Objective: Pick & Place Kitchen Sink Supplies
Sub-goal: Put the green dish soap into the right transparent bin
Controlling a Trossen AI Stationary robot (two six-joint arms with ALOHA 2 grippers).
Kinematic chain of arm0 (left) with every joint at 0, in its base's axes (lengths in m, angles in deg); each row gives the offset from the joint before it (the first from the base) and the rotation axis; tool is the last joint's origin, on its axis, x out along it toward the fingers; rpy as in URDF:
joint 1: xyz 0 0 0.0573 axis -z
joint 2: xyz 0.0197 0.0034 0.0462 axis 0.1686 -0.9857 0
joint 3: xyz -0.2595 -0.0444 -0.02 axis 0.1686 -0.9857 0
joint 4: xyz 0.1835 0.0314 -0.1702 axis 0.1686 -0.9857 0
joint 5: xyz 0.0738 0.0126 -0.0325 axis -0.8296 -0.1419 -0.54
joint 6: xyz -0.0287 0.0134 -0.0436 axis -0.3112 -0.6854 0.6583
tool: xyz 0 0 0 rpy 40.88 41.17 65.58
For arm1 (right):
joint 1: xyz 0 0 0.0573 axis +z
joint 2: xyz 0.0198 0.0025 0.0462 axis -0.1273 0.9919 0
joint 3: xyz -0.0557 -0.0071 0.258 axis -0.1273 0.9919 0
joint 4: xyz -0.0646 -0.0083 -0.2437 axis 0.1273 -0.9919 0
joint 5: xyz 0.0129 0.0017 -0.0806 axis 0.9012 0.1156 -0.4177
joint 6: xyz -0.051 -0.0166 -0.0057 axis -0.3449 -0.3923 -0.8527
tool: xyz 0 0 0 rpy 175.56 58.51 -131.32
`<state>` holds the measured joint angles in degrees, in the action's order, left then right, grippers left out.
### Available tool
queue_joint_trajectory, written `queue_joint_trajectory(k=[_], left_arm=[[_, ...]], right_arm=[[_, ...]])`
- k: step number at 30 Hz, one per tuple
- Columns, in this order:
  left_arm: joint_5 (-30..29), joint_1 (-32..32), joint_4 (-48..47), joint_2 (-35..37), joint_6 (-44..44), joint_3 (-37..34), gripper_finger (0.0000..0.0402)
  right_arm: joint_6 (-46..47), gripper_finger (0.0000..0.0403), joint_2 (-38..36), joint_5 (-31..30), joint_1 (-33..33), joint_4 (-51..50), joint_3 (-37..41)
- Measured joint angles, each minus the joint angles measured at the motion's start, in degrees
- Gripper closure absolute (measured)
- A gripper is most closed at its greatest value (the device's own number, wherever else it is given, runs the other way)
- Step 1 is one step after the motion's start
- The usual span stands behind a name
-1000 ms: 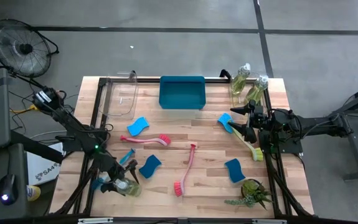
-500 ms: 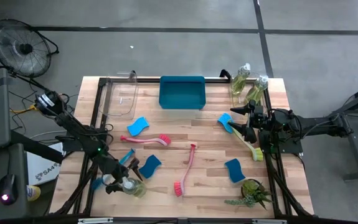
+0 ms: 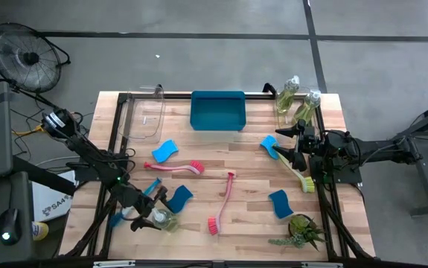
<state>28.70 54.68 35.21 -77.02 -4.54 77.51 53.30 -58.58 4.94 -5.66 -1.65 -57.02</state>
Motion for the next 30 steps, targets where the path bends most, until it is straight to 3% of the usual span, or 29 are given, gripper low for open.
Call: queue_joint_trajectory(k=[13, 18, 23, 30], left_arm=[[-1.2, 0.0, 0.8, 0.0, -0.5, 0.0, 0.0047], [-1.8, 0.0, 2.8, 0.0, -2.9, 0.0, 0.0072], [-7.0, 0.0, 2.7, 0.0, -3.5, 0.0, 0.0091], [-12.4, 0.0, 1.8, 0.1, 1.4, 0.0, 0.0087]], right_arm=[[0.0, 0.0063, 0.0, 0.0, 0.0, 0.0, 0.0], [0.0, 0.0063, 0.0, 0.0, 0.0, 0.0, 0.0], [0.0, 0.0063, 0.0, 0.0, 0.0, 0.0, 0.0], [0.0, 0.0063, 0.0, 0.0, 0.0, 0.0, 0.0]])
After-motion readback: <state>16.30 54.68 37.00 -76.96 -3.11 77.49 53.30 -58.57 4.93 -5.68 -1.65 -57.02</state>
